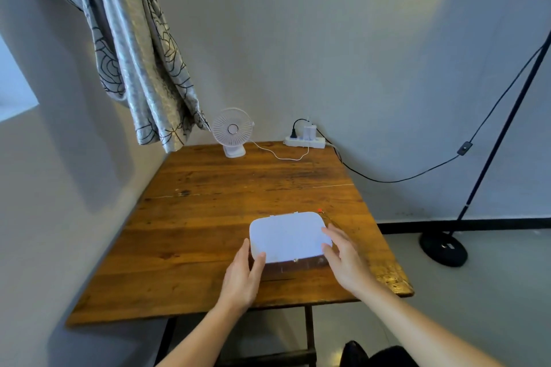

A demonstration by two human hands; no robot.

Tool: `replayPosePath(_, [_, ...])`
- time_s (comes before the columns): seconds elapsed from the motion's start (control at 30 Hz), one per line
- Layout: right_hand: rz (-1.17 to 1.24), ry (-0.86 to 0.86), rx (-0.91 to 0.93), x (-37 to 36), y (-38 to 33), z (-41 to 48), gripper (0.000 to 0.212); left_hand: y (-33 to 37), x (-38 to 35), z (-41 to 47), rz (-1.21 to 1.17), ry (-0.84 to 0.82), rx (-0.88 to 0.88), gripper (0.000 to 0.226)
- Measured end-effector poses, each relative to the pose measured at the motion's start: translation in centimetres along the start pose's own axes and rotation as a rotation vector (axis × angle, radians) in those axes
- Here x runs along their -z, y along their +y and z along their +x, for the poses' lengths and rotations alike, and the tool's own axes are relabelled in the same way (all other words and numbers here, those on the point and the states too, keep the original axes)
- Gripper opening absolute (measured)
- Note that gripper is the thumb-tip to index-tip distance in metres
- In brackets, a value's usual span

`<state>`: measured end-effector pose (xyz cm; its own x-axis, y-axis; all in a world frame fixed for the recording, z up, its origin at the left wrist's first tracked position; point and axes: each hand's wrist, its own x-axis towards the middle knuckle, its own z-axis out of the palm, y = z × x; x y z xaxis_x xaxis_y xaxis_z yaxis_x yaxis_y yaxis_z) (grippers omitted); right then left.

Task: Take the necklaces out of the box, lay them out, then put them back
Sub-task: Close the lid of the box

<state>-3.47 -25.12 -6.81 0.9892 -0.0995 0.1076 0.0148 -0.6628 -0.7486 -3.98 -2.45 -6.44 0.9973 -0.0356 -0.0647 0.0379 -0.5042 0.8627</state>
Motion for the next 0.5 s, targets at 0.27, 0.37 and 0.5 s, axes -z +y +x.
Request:
replayPosePath(0.27, [-0.161,-0.051,-0.002,-2.9,-0.4,-1.3,0.071,-1.9,0.3,0.9,0.351,0.028,-0.063,0.067])
replayPosePath(0.37, [-0.237,-0.012,0.039,-3.2,0.4,-1.6,0.079,-2.1,0.0,0.7,0.381,0.06,-0.087,0.066])
replayPosePath(0.5, [-0.329,0.05,0.046,-4.0,0.4,-1.7,0.095,-3.2,-0.5,1.0,0.446,0.118,-0.081,0.068])
